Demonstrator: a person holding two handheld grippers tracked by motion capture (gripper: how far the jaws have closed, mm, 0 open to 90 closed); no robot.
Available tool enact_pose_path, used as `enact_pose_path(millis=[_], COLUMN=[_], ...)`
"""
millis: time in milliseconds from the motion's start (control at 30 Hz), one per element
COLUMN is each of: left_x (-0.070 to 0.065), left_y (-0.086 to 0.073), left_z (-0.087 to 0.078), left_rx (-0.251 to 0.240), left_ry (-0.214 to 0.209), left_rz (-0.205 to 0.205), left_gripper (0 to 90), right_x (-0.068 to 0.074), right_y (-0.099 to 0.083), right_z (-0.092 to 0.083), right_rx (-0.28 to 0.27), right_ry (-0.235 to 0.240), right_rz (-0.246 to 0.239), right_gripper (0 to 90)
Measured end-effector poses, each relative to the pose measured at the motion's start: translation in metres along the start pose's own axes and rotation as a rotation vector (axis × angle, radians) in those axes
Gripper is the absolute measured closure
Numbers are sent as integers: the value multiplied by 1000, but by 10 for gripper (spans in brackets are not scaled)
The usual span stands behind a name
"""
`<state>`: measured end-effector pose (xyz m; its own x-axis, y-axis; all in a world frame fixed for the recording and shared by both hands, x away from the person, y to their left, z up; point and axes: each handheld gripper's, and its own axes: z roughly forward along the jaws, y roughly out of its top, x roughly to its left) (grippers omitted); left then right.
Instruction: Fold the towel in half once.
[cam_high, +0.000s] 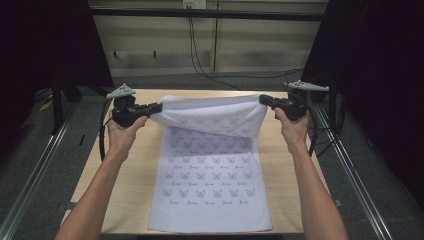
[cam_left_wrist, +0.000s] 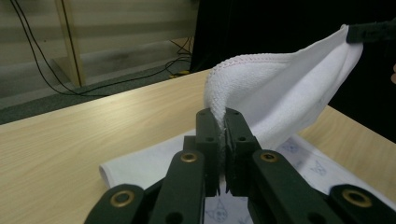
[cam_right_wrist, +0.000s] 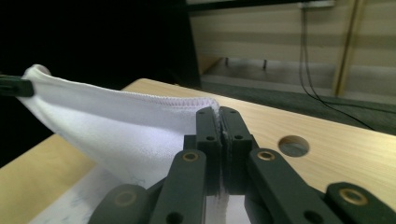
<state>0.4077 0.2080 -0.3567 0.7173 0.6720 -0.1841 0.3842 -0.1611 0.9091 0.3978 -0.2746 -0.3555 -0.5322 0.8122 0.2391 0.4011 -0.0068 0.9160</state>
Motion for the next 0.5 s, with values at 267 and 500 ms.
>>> enact_pose_path(millis=[267,500], left_x=[-35,-47], left_y=[-5,-36], left_z=[-38,-56], left_rx=[32,64], left_ry=[-32,-63], left_rz=[50,58], left_gripper=[863,859], right_x=[25,42], right_y=[3,-19], right_z=[-45,-63], right_rx=[22,91], right_ry=[89,136], right_rz=[-78,-120], right_gripper=[873,873])
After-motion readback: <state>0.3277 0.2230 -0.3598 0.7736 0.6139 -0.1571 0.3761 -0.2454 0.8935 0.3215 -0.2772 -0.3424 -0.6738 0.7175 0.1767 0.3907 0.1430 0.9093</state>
